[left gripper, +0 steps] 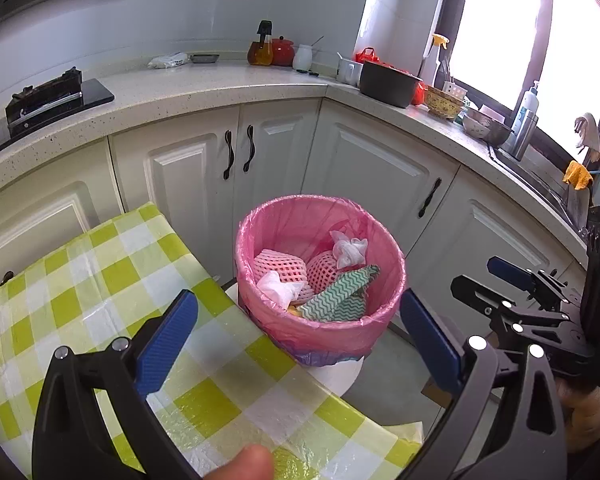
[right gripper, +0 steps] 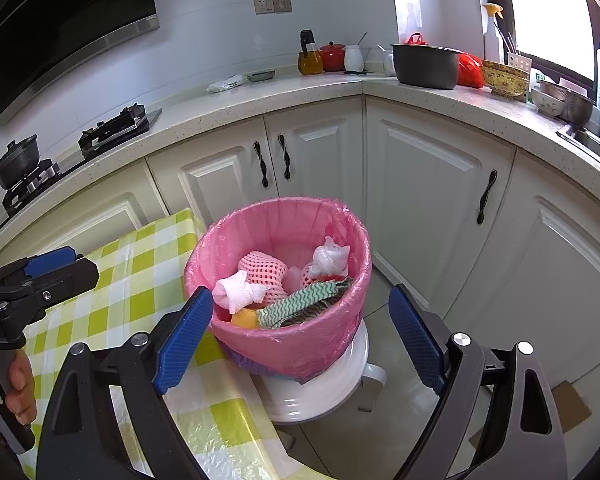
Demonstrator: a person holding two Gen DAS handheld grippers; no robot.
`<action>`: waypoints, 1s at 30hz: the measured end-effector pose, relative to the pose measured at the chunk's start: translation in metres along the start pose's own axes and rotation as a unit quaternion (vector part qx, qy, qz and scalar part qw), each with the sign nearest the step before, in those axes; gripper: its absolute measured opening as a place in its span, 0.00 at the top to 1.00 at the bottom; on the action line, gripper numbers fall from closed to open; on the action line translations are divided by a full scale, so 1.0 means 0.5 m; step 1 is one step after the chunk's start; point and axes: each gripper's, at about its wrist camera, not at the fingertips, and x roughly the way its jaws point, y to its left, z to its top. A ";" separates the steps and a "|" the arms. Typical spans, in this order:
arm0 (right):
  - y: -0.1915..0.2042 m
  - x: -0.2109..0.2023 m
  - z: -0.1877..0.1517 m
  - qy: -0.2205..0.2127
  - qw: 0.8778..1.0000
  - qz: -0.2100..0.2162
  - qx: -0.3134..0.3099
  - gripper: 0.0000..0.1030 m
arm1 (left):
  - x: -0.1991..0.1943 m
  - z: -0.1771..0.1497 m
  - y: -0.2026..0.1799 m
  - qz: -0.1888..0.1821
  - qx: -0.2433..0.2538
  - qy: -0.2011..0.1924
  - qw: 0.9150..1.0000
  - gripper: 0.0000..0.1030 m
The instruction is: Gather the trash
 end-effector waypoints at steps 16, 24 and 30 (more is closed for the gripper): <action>0.000 -0.001 -0.001 0.001 1.000 0.002 0.000 0.18 | 0.003 -0.003 -0.006 0.001 0.002 0.002 1.000 0.05; 0.001 -0.001 -0.002 0.001 1.000 0.005 -0.001 0.18 | 0.004 -0.005 -0.008 0.000 0.003 0.002 1.000 0.05; -0.002 -0.002 -0.002 0.002 1.000 0.005 0.000 0.18 | 0.003 -0.005 -0.010 -0.001 0.003 0.002 1.000 0.05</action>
